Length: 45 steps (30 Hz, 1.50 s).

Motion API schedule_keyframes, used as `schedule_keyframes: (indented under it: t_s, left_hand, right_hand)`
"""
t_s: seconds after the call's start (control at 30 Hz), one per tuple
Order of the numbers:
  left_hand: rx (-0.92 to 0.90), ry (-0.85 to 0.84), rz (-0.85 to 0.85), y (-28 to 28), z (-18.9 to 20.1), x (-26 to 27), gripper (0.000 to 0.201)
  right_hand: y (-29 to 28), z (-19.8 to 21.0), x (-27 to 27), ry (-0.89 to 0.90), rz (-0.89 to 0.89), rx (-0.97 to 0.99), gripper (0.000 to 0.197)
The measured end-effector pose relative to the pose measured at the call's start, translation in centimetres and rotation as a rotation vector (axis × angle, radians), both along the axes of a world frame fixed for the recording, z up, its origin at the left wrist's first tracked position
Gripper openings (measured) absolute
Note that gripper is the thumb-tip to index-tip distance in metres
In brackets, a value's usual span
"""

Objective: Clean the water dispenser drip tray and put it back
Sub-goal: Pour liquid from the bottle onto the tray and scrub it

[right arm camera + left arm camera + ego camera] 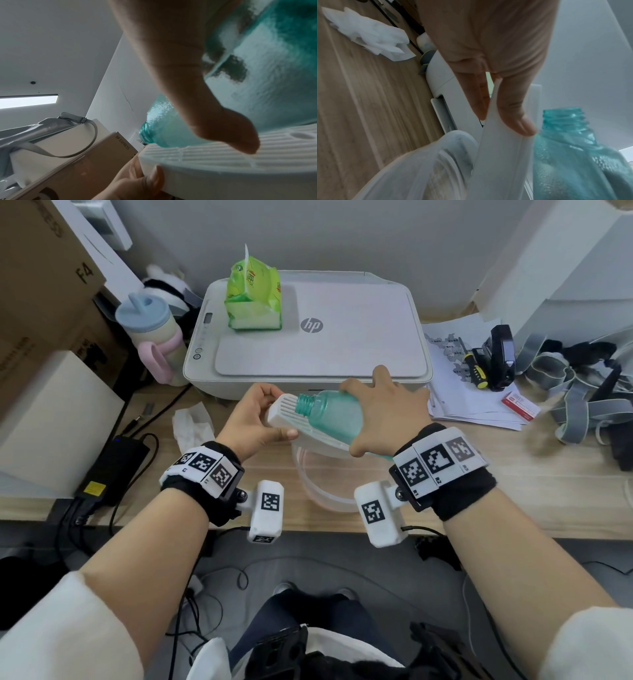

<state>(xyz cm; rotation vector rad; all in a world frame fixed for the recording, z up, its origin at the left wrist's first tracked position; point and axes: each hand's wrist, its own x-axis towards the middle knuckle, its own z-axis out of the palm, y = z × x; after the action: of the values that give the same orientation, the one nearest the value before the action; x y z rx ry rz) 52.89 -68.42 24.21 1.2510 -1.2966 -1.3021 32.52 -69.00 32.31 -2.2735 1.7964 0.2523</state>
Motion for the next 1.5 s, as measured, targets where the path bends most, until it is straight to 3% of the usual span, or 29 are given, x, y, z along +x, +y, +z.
schedule_keyframes:
  t_s: [0.57, 1.5]
  left_hand:
    - [-0.007, -0.047, -0.028, -0.6, -0.3, -0.4, 0.055]
    - [-0.028, -0.149, -0.037, -1.0, 1.2, 0.9, 0.057]
  right_hand:
    - [-0.9, 0.3, 0.0, 0.098, 0.057, -0.071, 0.080]
    - [0.0, -4.1, -7.7, 0.239, -0.118, 0.068, 0.078]
